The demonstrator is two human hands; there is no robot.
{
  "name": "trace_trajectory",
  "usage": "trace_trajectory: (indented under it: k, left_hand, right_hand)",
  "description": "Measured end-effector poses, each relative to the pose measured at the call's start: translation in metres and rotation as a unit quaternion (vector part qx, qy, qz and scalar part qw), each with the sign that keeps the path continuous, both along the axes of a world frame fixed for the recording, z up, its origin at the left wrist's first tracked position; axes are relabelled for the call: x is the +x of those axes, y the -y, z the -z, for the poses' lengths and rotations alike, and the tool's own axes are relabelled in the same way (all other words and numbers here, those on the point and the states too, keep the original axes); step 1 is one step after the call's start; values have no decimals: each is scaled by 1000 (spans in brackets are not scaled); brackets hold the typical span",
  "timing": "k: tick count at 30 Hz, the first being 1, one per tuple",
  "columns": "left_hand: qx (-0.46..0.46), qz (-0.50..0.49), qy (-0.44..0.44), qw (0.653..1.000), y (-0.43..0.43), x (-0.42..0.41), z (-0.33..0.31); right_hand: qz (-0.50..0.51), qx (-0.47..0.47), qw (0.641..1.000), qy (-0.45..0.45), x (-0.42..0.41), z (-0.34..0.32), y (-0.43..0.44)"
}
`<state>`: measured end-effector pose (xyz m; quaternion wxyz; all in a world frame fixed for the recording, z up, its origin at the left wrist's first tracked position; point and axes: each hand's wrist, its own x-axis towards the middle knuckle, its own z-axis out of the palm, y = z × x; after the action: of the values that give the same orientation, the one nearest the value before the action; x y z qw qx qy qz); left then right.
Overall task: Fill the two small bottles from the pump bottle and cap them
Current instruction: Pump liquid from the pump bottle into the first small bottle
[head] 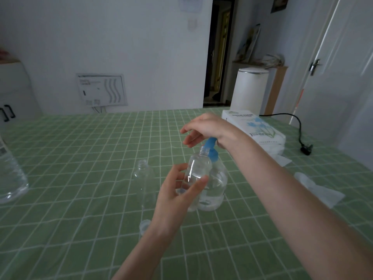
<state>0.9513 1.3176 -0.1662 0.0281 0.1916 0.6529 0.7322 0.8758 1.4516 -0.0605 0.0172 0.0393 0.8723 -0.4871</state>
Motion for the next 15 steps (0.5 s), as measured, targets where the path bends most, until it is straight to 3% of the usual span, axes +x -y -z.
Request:
trace_trajectory:
  k: [9,15]
  left_hand:
    - [10,-5,26,1000,4,0,1]
    - [-47,-16,13,999,9,-4,-1]
  right_hand:
    - [5,-48,999,-1,17,7,-8]
    - [17,-85,996,-12,27,15,-10]
